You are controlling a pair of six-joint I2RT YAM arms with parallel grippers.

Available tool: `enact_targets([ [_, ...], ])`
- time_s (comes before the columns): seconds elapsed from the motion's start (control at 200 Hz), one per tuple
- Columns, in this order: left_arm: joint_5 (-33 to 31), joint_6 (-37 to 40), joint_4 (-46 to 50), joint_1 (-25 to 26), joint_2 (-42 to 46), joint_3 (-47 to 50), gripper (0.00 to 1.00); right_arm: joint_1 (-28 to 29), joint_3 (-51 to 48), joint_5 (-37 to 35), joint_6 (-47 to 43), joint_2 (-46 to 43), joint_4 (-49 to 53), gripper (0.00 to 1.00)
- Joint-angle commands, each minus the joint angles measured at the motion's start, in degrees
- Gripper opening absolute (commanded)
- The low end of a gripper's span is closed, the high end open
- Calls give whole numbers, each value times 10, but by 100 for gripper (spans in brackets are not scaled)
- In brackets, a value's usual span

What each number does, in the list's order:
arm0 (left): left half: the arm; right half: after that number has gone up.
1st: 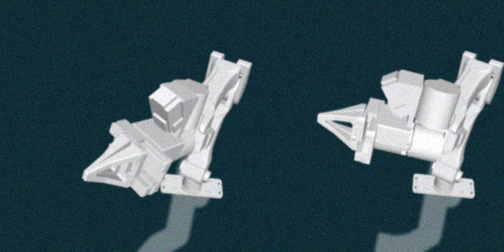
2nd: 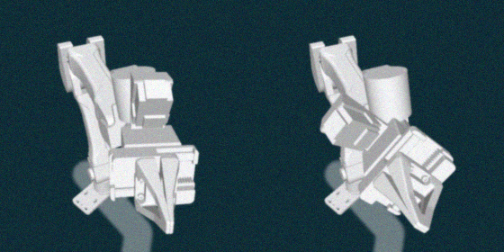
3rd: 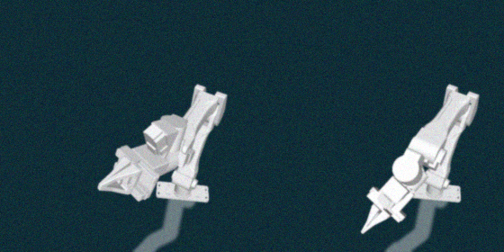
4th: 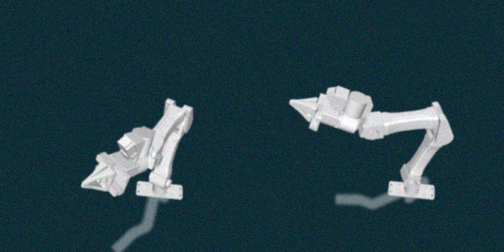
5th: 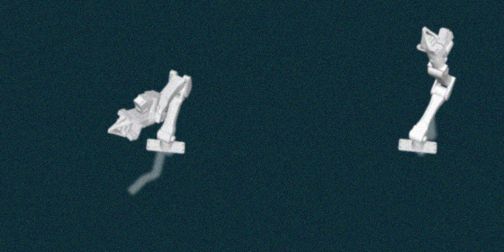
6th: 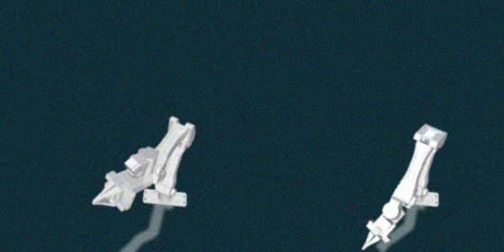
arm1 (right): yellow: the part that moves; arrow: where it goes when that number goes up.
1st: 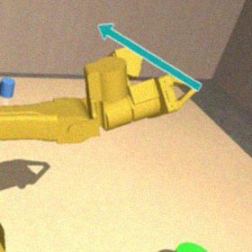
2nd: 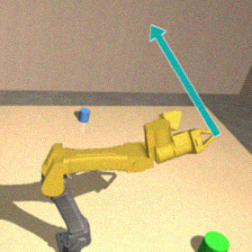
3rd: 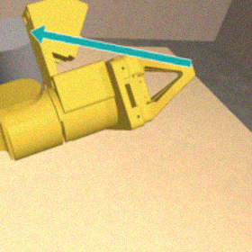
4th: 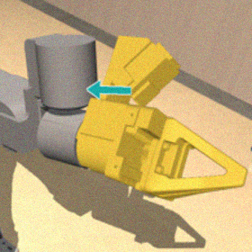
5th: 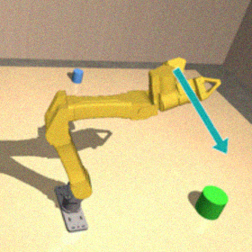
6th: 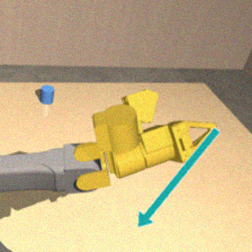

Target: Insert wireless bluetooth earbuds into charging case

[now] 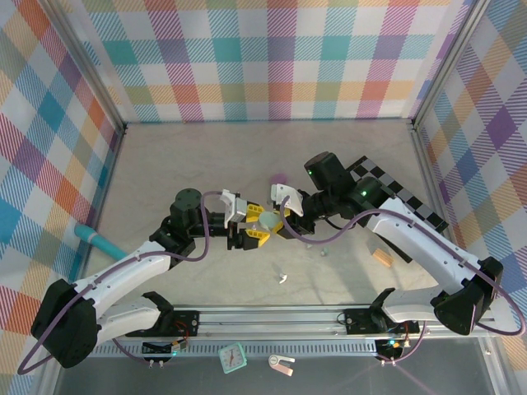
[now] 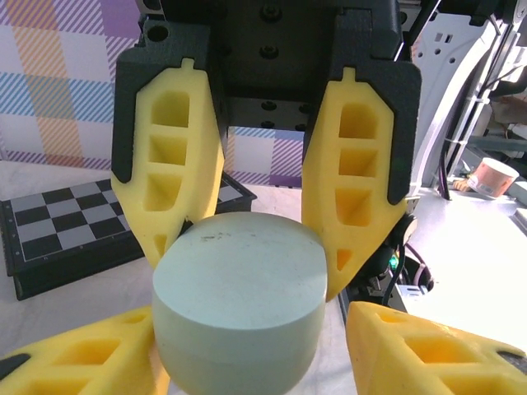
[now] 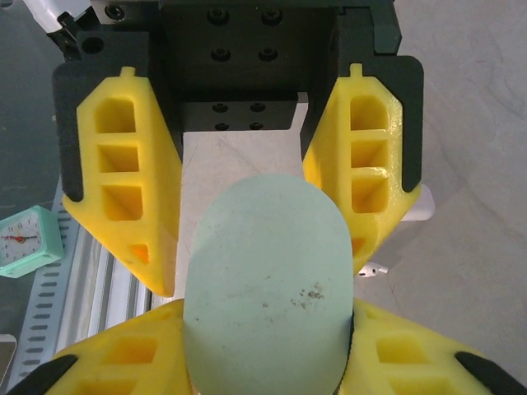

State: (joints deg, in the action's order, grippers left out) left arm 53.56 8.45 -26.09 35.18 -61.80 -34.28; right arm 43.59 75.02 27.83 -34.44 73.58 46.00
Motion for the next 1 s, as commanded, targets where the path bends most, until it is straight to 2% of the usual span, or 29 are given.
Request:
enact_targets([
  [0.0, 23, -9, -34, 6, 1, -15, 52, 4, 8, 24, -15, 3, -10, 32],
  [0.365, 30, -9, -37, 9, -1, -16, 34, 4, 3, 24, -10, -4, -17, 32],
  [0.445, 32, -5, -35, 9, 0, -15, 30, 4, 1, 23, -7, -6, -22, 34],
  [0.515, 33, 0, -32, 9, 0, -15, 27, 4, -1, 20, -5, -11, -27, 40],
  [0.7, 22, 41, 17, 9, 12, -17, 26, 3, -13, -4, -1, -30, -36, 54],
  [0.995, 21, 50, 26, 9, 14, -18, 26, -3, -16, -44, 25, -46, -47, 57],
])
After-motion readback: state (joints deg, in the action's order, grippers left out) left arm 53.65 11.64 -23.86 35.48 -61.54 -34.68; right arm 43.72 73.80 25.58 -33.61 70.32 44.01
